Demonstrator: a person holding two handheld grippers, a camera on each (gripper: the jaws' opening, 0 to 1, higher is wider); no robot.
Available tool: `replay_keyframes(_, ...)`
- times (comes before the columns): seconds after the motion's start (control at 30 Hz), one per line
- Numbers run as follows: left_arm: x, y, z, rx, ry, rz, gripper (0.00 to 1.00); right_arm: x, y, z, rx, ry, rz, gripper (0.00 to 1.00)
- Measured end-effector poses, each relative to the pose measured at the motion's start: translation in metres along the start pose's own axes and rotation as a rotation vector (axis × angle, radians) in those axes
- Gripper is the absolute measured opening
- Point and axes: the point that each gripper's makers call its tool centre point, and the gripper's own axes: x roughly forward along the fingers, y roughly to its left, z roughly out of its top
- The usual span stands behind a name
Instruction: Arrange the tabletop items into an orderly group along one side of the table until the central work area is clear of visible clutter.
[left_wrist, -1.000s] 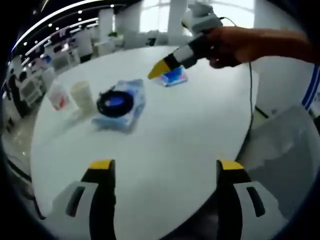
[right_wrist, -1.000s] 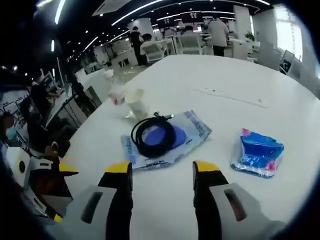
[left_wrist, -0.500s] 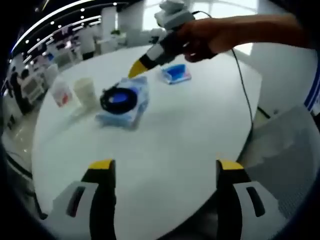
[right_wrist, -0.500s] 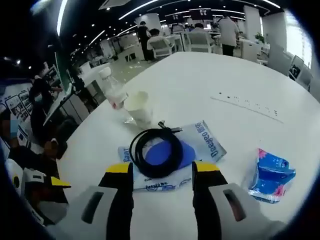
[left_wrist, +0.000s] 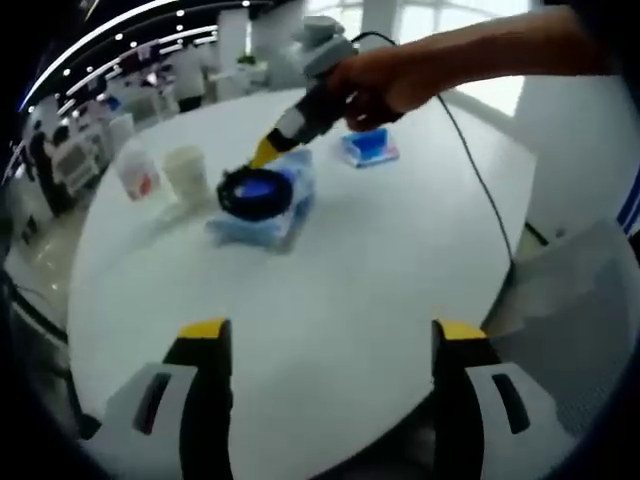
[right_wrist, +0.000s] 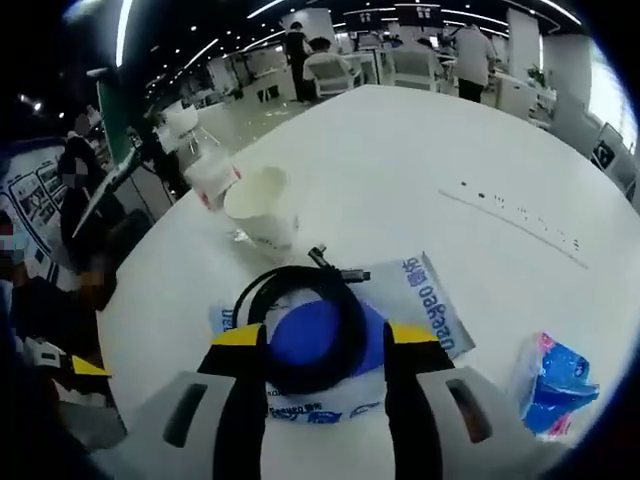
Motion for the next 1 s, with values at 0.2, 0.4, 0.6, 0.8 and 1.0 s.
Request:
replay_keyframes(0.2,-0.001,0.002,-0.001,-0.005,0.007,0.012,0.79,0.03,-0.008,0.001,-0.01,0.029,-0.003,0.46)
replay_keyframes(0.4,-0.001,0.002,-0.002,-0.012,0.006,0.016,0.79,0.042,-0.008,0.002,-0.044,0.026,-0.017,0.4)
replay_keyframes(0.6,0.0,0.001,-0.004,-0.002,0.018,0.018,0.77,0.053,-0.02,-0.008,-0.117,0.083,-0.062,0.36)
replay_keyframes(0.8,0.001,0.001,-0.005,0.004,0.022,0.023,0.77,0.059,-0.017,-0.001,-0.141,0.056,-0.046,0.29)
replay_keyframes(1.0,0.0,-0.001,-0.007,0.005,0.035,0.023,0.77,0.064,-0.018,0.003,-0.155,0.04,-0.061,0.14)
